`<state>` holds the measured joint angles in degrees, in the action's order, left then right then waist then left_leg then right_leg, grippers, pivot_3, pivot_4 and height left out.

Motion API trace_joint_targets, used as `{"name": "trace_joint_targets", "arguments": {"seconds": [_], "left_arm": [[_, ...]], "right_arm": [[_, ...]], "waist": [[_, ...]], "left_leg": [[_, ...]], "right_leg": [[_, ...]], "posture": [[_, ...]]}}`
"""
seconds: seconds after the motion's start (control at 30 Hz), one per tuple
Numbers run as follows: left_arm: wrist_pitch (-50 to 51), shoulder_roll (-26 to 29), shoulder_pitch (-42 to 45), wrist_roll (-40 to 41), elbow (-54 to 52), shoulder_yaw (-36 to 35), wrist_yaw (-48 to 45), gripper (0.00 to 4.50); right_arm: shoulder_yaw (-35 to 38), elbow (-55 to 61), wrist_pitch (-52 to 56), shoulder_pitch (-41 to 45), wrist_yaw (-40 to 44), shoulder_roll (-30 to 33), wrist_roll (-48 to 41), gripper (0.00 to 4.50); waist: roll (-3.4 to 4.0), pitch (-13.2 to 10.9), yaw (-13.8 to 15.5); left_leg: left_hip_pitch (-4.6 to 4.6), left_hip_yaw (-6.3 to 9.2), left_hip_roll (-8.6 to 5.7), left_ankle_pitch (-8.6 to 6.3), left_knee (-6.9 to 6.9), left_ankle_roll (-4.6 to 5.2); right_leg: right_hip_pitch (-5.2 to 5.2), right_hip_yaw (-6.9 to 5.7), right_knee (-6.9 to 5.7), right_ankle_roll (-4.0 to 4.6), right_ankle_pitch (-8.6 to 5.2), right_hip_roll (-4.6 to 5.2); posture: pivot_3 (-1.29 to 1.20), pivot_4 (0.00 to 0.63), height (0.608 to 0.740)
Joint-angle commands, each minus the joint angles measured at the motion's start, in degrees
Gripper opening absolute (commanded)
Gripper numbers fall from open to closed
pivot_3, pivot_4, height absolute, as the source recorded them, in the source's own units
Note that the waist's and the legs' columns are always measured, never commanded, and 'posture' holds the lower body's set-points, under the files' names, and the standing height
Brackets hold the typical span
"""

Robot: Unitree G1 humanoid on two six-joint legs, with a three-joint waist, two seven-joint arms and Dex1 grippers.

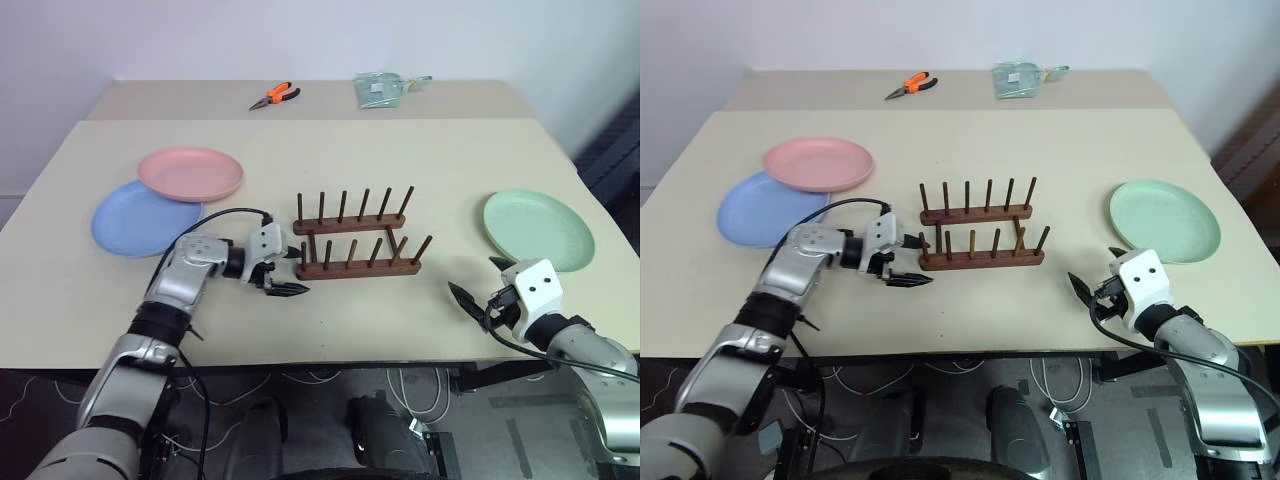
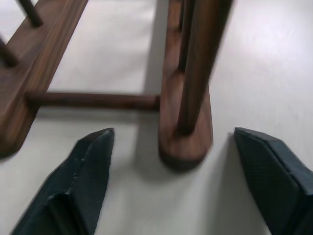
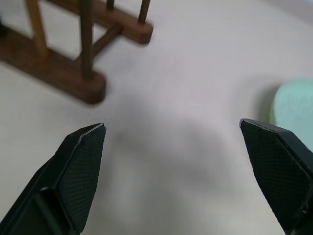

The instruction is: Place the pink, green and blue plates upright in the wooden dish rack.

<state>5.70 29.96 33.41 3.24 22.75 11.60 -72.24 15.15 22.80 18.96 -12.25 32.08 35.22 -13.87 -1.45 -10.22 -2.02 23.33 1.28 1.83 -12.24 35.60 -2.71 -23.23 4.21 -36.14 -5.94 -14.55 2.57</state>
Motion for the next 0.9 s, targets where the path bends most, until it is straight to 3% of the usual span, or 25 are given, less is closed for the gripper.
{"name": "trace_joint_targets", "arguments": {"seconds": [0.03,0.1,0.2,0.33,0.63,0.9], "left_arm": [[9.7,4.2,-5.0,4.3,-8.1,-2.6,-1.8,3.19],[13.9,4.6,-8.2,8.1,-15.3,-2.8,-2.4,2.47],[16.6,2.0,-9.7,7.7,-19.7,-0.7,1.7,0.98],[16.6,-1.7,-10.4,5.6,-18.6,1.4,7.1,0.98],[5.8,-11.7,-1.7,0.3,2.9,1.0,21.4,0.98],[1.0,-11.2,0.0,-0.6,8.4,1.9,20.3,0.98]], "right_arm": [[-2.2,5.1,1.1,-0.5,2.1,1.0,-0.9,2.63],[-5.7,5.5,1.7,0.3,2.3,0.3,0.2,1.62],[-9.5,4.4,2.7,2.1,1.5,-0.8,1.7,0.04],[-12.9,2.5,3.6,5.3,0.2,-2.4,2.8,0.04],[-18.2,-16.8,3.4,21.6,-8.2,-8.8,10.8,0.04],[-16.5,-20.7,1.5,25.0,-7.7,-8.7,10.3,0.04]], "waist": [[0.01,0.0,-0.7],[0.03,0.0,-0.8],[0.02,0.0,0.1],[0.0,0.0,1.4],[-0.07,0.2,1.2],[-0.04,0.2,1.1]], "left_leg": [[-0.03,0.01,0.02,0.0,-0.01,0.0],[-0.05,-0.01,0.04,0.0,-0.02,0.01],[0.03,0.0,0.02,0.0,0.03,0.0],[0.18,0.0,-0.05,-0.04,0.29,0.03],[0.0,0.05,-0.08,-0.04,0.47,0.04],[-0.01,0.07,-0.08,-0.04,0.42,0.05]], "right_leg": [[0.02,-0.01,-0.01,0.03,-0.02,-0.01],[0.01,0.0,-0.02,0.05,-0.02,-0.01],[0.0,-0.02,0.01,0.07,-0.04,0.05],[0.01,-0.04,0.09,0.06,-0.04,0.11],[0.27,-0.09,0.06,0.1,0.02,0.09],[0.28,-0.09,0.03,0.06,0.02,0.06]], "posture": [[0.0,0.15,0.732],[0.0,0.15,0.732],[0.0,0.15,0.732],[0.0,0.15,0.732],[0.0,0.15,0.732],[0.0,0.15,0.732]]}}
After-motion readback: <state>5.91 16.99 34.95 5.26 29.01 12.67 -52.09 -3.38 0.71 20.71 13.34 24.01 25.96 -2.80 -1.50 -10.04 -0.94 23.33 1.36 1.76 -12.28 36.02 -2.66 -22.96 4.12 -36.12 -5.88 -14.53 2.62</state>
